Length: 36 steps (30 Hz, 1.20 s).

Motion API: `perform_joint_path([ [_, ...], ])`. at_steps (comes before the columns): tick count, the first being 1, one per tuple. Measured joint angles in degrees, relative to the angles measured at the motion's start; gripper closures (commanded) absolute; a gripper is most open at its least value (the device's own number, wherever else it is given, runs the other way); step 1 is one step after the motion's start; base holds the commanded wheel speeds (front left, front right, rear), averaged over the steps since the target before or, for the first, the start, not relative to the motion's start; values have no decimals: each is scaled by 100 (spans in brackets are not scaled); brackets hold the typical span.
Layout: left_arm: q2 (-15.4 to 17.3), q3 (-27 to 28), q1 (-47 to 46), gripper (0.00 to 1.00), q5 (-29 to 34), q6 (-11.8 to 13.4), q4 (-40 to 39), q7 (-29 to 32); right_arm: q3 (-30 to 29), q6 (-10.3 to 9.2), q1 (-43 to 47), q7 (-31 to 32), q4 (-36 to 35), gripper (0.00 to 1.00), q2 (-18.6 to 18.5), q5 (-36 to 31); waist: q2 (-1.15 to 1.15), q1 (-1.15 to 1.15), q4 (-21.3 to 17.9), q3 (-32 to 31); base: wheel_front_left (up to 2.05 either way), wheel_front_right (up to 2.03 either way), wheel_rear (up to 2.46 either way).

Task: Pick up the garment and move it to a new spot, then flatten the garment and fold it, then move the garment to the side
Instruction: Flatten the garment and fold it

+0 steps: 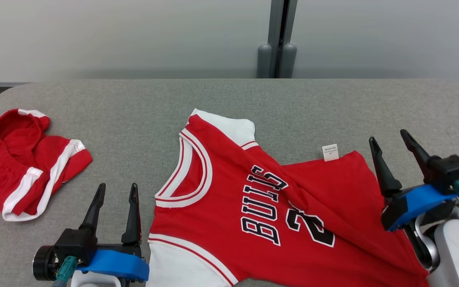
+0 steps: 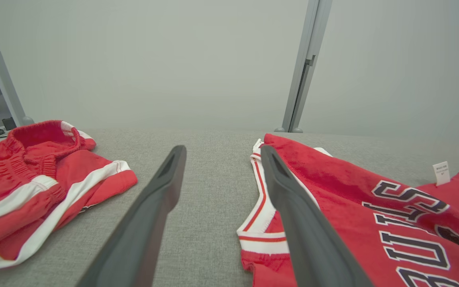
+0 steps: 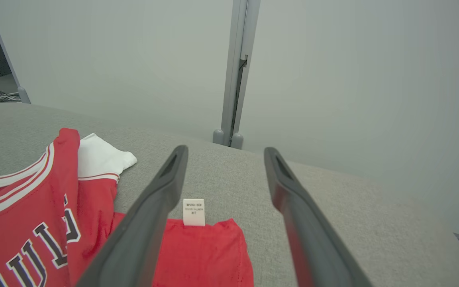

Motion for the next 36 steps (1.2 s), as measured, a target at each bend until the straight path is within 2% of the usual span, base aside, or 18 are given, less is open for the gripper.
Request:
perform_joint_path([
  [8, 0, -108, -171, 0, -81, 0, 2, 0, 116, 0, -848, 194, 1377, 0, -162, -55, 0, 0, 255, 257, 0, 0, 0],
  [17, 0, -272, -328, 0, -165, 0, 20, 0, 180, 0, -1304, 135, 3034, 0, -297, -56, 0, 0, 506, 536, 0, 0, 0],
  [27, 0, -392, -469, 0, -211, 0, 37, 0, 360, 0, -1879, -12, 4361, 0, -197, -23, 0, -1, 687, 681, 0, 0, 0],
  [28, 0, -398, -474, 0, -219, 0, 41, 0, 360, 0, -1933, 0, 4470, 15, -168, 34, 0, -1, 696, 684, 0, 0, 0],
  [29, 0, -403, -474, 0, -226, -1, 46, 0, 388, -1, -1999, 62, 4590, 61, -155, 57, 0, -1, 704, 683, 0, 0, 0],
  [30, 0, -411, -476, 0, -235, 0, 53, 0, 427, -1, -2059, 87, 4671, 100, -152, 69, 0, -1, 716, 680, 0, 0, 0],
  [36, 1, -399, -480, 0, -261, -1, 51, 0, 648, 0, -2362, -11, 4873, 100, -141, 264, 0, -1, 747, 698, 0, 0, 0],
])
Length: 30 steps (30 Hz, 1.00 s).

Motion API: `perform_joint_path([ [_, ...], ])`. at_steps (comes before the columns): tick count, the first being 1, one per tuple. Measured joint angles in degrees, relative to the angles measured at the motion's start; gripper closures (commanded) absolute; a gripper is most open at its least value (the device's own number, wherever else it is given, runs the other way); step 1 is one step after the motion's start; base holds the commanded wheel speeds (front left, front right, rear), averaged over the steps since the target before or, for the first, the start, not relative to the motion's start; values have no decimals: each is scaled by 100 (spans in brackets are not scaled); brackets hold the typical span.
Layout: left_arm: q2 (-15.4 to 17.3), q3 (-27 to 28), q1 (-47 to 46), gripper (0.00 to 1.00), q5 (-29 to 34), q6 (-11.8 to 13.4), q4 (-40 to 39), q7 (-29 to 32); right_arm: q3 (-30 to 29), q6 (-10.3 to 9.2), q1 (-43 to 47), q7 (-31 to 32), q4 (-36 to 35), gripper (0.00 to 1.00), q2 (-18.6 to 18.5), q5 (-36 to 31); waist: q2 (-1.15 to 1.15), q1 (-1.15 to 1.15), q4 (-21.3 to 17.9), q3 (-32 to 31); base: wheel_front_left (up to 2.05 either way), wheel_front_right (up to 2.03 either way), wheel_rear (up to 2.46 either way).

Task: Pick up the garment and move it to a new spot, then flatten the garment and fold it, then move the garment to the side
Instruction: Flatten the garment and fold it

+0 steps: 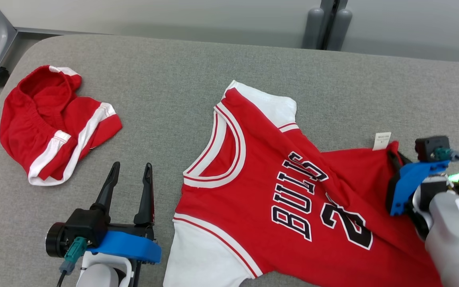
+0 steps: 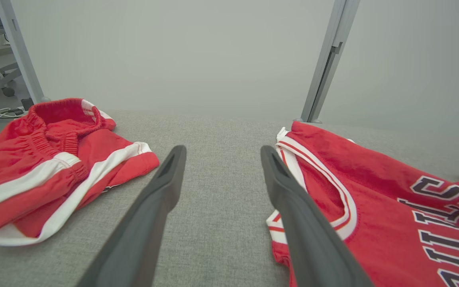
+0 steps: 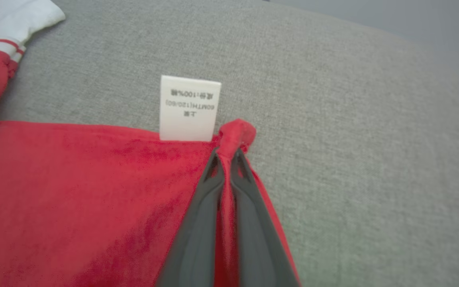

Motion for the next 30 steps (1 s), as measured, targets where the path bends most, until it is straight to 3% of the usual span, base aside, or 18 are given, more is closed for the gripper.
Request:
perform_joint_path([
  [12, -1, -54, -137, 0, -41, 1, -19, 0, 68, 0, -1553, -275, 55, 100, -405, 121, 0, 1, 150, 172, 0, 0, 0],
  [24, 0, -126, -283, 0, -85, 1, -18, 0, -58, 0, -2615, -385, 682, 100, -509, -426, 1, 1, 416, 414, 0, 0, 0],
  [26, -1, -124, -287, 0, -86, 0, -12, 0, -104, 0, -2611, -361, 765, 0, -449, -456, 1, 1, 419, 409, 0, 0, 0],
  [30, 1, -64, -270, 0, -82, 1, 10, 0, -158, 0, -2519, -681, 779, 0, -349, -492, 0, 0, 350, 337, 0, 0, 0],
])
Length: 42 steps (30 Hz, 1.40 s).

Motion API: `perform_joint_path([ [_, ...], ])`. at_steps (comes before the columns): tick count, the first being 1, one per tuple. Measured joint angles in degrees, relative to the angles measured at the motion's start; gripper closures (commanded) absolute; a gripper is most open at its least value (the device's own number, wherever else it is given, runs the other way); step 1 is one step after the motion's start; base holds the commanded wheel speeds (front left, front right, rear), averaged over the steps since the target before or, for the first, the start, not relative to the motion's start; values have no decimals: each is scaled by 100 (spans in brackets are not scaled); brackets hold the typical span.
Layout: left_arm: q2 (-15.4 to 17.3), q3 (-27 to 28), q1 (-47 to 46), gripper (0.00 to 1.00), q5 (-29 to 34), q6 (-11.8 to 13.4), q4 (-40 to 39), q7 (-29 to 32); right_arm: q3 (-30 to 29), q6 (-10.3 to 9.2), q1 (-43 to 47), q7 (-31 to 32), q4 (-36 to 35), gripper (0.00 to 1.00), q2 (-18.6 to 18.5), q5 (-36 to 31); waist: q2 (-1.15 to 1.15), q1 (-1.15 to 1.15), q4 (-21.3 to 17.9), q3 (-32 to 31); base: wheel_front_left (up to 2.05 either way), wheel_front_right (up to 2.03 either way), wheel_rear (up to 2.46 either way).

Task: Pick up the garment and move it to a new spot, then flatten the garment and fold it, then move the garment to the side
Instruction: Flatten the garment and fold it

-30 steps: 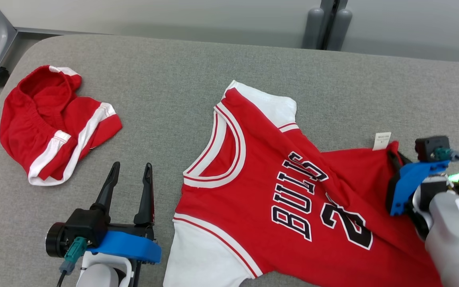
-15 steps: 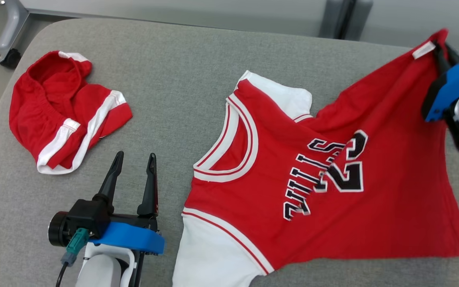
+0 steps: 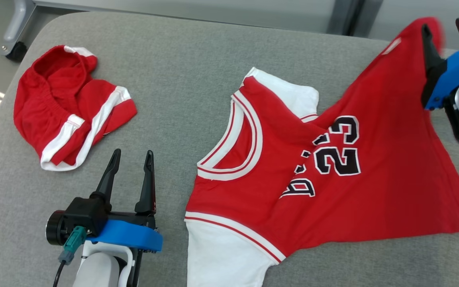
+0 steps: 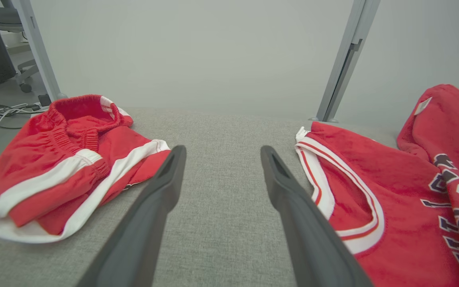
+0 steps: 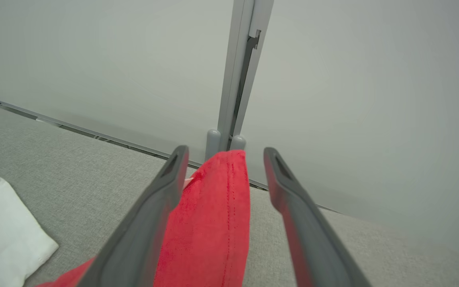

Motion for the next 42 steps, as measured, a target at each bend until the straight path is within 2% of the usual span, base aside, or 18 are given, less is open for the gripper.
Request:
perform_joint_path([
  [4, -3, 107, 67, 0, 100, 0, 1, 0, 13, 0, 454, -186, -314, 0, 31, -97, 0, 0, -173, -117, 0, 0, 0],
  [12, -5, 326, 202, 0, 338, -1, -9, 0, -221, 0, 2072, -198, -2302, 0, 291, 250, -1, 0, -649, -464, 0, 0, 0],
  [25, 1, 560, 699, 0, 452, -1, 51, 0, -662, 0, 4645, -199, -4558, 0, 1015, 519, -2, -1, -1289, -1149, 0, 0, 0],
  [31, 3, 630, 837, 0, 534, -1, 42, 0, -839, 0, 5531, -199, -5272, 0, 1237, 398, -2, 0, -1451, -1314, 0, 0, 0],
  [42, 3, 733, 1197, 0, 662, 38, -57, 0, -949, 0, 6540, -199, -5962, 0, 1454, 237, -2, 0, -1480, -1669, 0, 0, 0],
])
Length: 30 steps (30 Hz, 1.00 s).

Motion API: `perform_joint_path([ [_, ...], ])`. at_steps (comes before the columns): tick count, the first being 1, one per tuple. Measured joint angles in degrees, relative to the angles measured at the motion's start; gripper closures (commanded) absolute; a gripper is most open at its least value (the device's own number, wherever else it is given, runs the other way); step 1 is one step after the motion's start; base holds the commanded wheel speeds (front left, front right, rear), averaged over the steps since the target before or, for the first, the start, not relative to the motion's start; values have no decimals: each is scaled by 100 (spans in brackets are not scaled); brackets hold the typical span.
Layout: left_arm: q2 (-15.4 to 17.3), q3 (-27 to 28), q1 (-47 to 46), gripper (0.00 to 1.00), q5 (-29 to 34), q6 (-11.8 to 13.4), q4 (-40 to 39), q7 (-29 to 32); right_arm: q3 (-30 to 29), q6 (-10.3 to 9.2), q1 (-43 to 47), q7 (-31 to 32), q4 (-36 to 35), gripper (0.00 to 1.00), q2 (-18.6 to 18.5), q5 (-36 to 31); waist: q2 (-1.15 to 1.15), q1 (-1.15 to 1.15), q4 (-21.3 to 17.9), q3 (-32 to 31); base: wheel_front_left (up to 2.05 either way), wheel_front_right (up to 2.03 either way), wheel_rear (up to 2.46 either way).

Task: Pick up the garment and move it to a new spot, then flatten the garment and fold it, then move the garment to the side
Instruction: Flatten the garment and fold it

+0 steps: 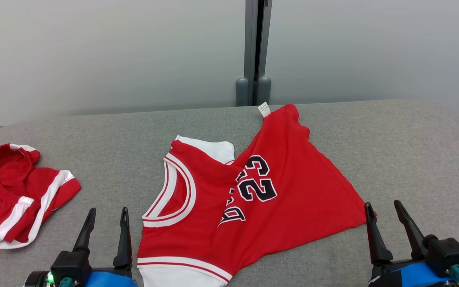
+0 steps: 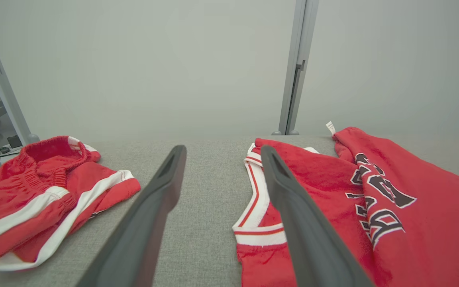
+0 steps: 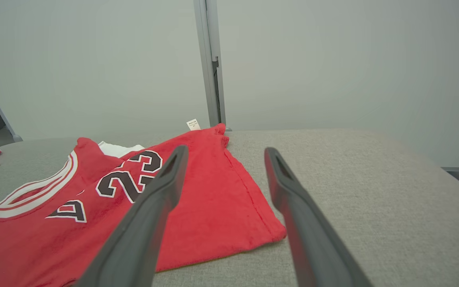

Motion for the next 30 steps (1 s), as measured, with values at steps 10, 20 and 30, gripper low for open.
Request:
perform_joint_path([
  [10, 10, 35, 202, 0, 114, 3, -40, 0, -37, 0, 154, 0, -102, 0, 56, -20, 0, 0, 43, -116, 0, 0, 0],
  [20, 10, 34, 222, 0, 131, 13, 32, 0, -70, 0, 164, 0, 31, 0, 71, -26, 1, 1, 127, -218, 0, 0, 0],
  [30, 9, 20, 222, 0, 135, 12, 97, 0, -74, 0, 163, 0, 194, 0, 78, -58, 1, 1, 159, -229, 0, 0, 0],
])
